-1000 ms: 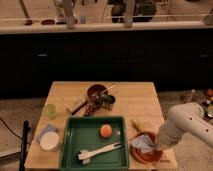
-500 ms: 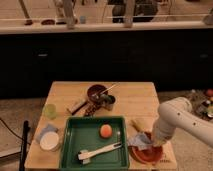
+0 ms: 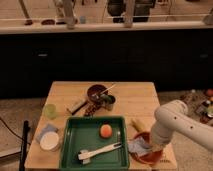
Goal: Wipe red bowl with towel
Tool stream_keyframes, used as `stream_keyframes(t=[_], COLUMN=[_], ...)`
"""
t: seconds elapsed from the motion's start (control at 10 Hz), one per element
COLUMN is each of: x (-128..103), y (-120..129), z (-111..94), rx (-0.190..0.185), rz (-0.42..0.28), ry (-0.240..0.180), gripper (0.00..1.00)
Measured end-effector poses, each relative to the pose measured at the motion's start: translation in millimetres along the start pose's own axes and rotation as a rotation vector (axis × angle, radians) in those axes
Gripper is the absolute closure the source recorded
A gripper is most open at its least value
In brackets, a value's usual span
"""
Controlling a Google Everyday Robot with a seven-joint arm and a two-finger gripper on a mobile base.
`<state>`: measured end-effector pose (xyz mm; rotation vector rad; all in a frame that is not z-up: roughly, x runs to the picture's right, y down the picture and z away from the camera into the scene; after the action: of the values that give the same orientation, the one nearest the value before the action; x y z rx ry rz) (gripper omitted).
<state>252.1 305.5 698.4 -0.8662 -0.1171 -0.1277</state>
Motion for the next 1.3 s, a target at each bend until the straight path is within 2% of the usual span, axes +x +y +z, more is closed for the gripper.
stream_keyframes(t=[0.2,0.7,1.1,1.3], x=[2.9,36.1,59.4,56.6], y=[13.7,8.1,-19.1,-37.3], z=[-1.6,-10.7,-9.2,-10.9], rx=[0.000,0.008,0.000,-0.002], rz=[0.000,0.065,0.121,0.117], ry=[0.001,0.021,0.030,0.032], gripper=[1.00,1.00,1.00,1.00])
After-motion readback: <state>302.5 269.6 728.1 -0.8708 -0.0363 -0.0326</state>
